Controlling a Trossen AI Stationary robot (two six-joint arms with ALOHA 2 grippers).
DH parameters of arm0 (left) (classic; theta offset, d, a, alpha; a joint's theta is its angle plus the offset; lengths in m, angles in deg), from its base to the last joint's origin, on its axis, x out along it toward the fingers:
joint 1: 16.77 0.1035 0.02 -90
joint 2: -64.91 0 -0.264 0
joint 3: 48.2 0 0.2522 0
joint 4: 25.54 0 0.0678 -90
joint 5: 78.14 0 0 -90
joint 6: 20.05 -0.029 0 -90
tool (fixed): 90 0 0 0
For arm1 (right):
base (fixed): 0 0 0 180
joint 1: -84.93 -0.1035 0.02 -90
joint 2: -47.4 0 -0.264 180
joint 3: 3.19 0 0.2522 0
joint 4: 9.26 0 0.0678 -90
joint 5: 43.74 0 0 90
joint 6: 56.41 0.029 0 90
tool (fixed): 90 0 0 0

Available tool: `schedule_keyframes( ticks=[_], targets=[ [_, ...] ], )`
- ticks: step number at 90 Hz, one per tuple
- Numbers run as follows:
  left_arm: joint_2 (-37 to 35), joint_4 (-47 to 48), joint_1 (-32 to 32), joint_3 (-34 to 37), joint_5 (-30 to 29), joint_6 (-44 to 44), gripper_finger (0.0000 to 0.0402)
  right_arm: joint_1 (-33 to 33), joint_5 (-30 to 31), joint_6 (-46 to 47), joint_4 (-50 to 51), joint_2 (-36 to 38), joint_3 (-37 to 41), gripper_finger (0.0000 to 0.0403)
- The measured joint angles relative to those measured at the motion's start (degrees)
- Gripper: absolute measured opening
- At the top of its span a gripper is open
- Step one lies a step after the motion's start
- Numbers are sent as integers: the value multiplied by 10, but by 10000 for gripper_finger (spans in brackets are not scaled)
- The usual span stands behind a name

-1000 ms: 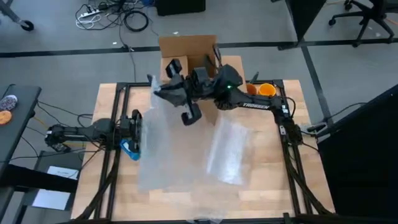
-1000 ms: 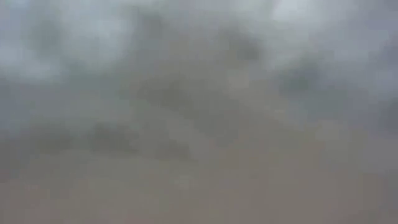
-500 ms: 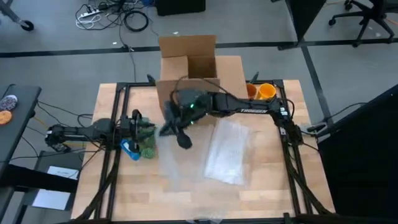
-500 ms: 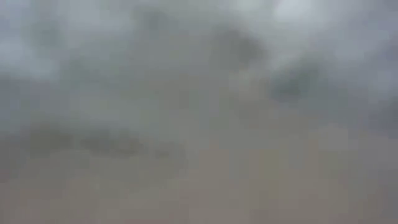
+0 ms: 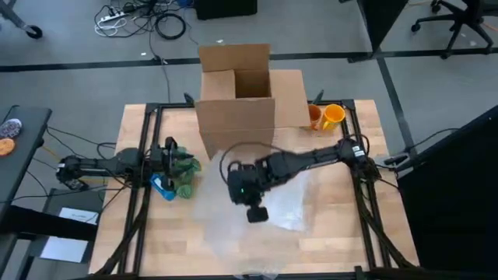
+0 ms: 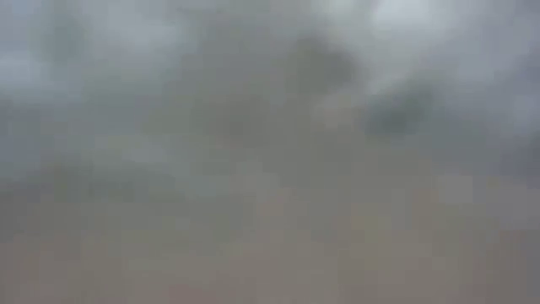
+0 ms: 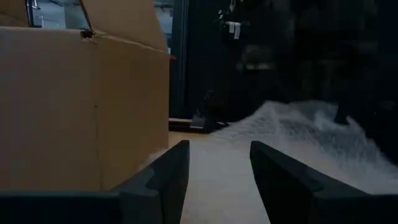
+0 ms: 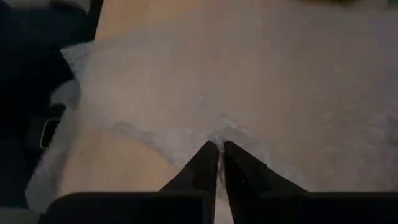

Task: Wrap mug
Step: Wrap the yellow mug with the bubble wrap

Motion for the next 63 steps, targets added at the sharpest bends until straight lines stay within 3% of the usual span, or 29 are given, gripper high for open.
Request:
schedule_keyframes(
  ticks=[26, 47, 53, 63],
  targets=[
    [0, 0, 0, 0, 0, 0, 156, -8, 10, 22, -47, -1, 136, 56],
    [0, 0, 0, 0, 0, 0, 156, 5, 8, 43, -148, -1, 173, 124],
    [0, 0, 0, 0, 0, 0, 156, 9, -30, 101, -172, -1, 161, 141],
    [0, 0, 0, 0, 0, 0, 156, 12, -151, 155, -178, 4, 118, 162]
  ],
)
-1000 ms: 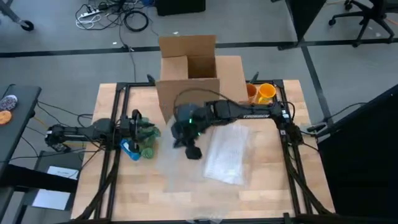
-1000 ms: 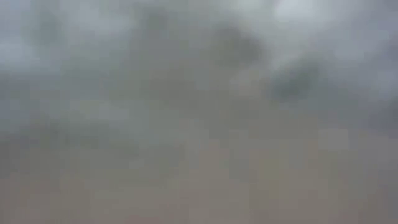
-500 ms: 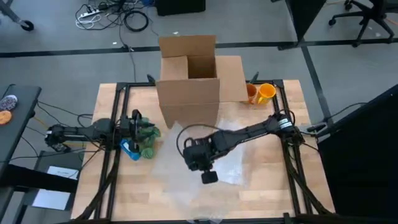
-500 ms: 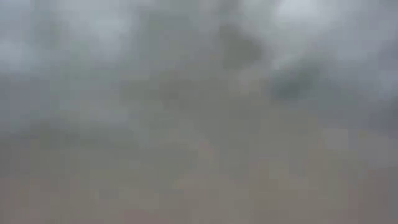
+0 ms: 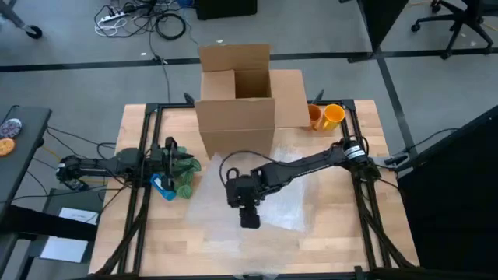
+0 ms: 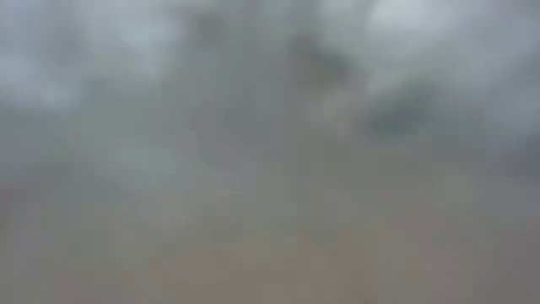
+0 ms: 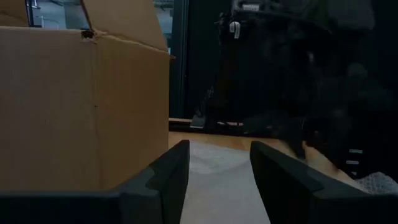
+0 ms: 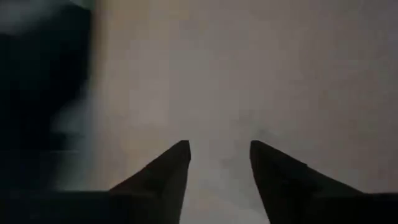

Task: Wrap mug
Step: Wrap the yellow mug with the bubble wrap

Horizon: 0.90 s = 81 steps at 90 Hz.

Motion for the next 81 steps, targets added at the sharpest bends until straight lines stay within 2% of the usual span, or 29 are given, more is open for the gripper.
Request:
schedule_keyframes(
  ticks=[7, 24, 40, 65, 81],
  targets=[
    [0, 0, 0, 0, 0, 0, 156, -14, -35, 1, 4, 3, -27, 170],
    [0, -1, 0, 0, 0, 0, 156, -52, -33, 12, 41, 1, -32, 169],
    [0, -44, 0, 0, 0, 16, 156, -98, 66, 53, 93, -4, 1, 170],
    [0, -88, 0, 0, 0, 54, 156, -149, 123, 177, 207, -5, 74, 173],
    [0, -104, 0, 0, 11, 104, 156, -164, 244, 207, 193, -5, 128, 174]
  ],
)
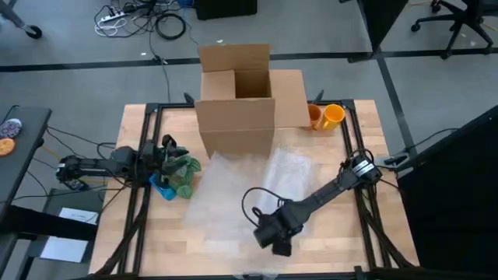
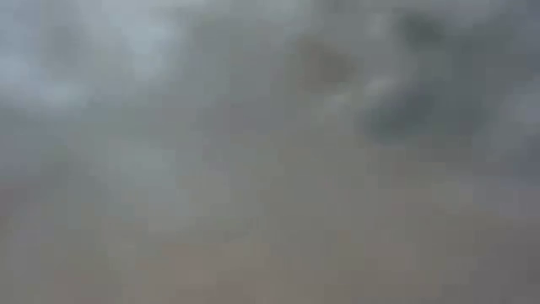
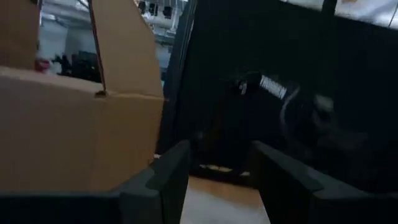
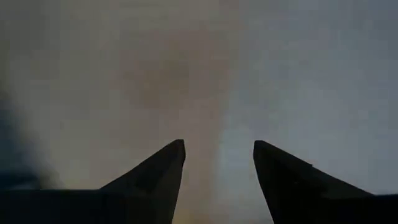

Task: Wrap mug
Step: Wrap the yellow mug with the bubble wrap

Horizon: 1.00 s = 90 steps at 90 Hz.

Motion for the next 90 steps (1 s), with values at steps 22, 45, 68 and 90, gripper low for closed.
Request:
schedule_keyframes(
  ticks=[22, 45, 68, 90],
  targets=[
    [8, 12, 0, 2, 31, -101, 156, 11, 36, -2, -140, 0, 89, 174],
    [63, -5, 0, 2, 40, -80, 156, 29, 37, 27, -161, 4, 133, 146],
    [167, -84, 0, 2, 59, 3, 156, 33, -16, -1, -136, 5, 111, 43],
    [266, -291, -48, 2, 182, 11, 156, 26, -45, -21, -126, 5, 81, 6]
  ],
)
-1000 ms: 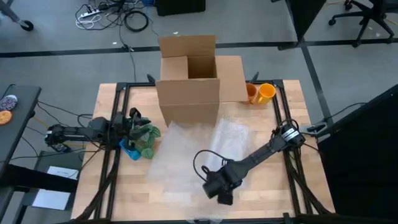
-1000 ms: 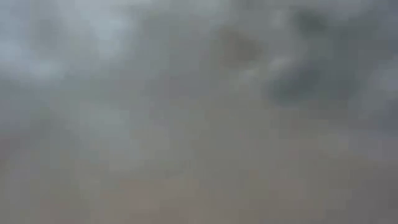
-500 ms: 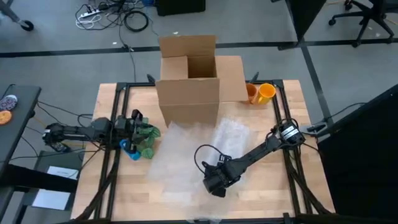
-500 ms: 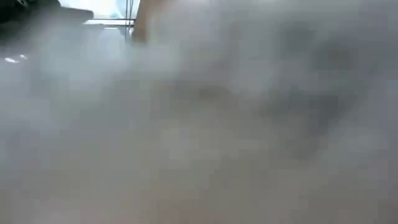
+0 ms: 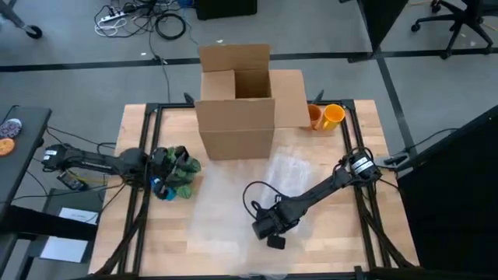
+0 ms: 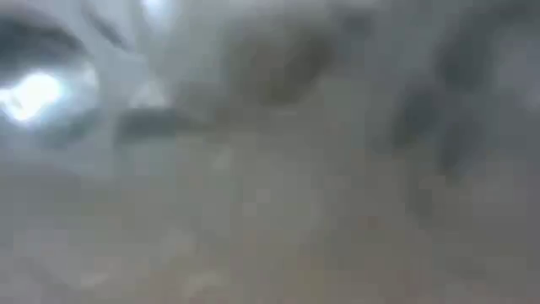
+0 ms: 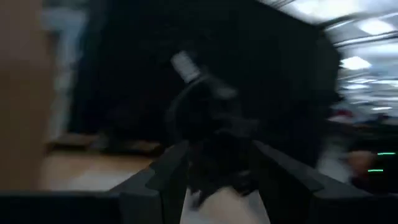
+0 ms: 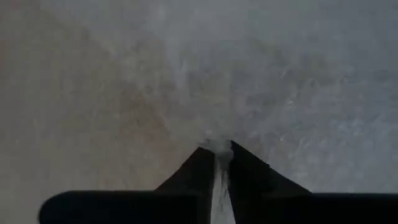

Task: Wrap mug
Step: Wrap the yellow mug with the bubble wrap

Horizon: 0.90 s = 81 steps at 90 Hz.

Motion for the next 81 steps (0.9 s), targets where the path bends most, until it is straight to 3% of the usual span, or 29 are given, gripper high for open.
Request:
schedule_keyframes(
  ticks=[29, 45, 63, 81],
  targets=[
    [174, -140, -109, -22, -54, -71, 156, -2, 33, -33, 64, 0, -31, 3],
    [282, -172, -117, -68, -62, -70, 156, -2, 50, -36, 77, 0, -36, 7],
    [409, -167, -117, -138, -124, -70, 156, -4, 141, -37, 105, 0, -27, 18],
    [544, -166, -117, -216, -126, -52, 156, 3, 191, -28, 166, 0, -11, 26]
  ],
)
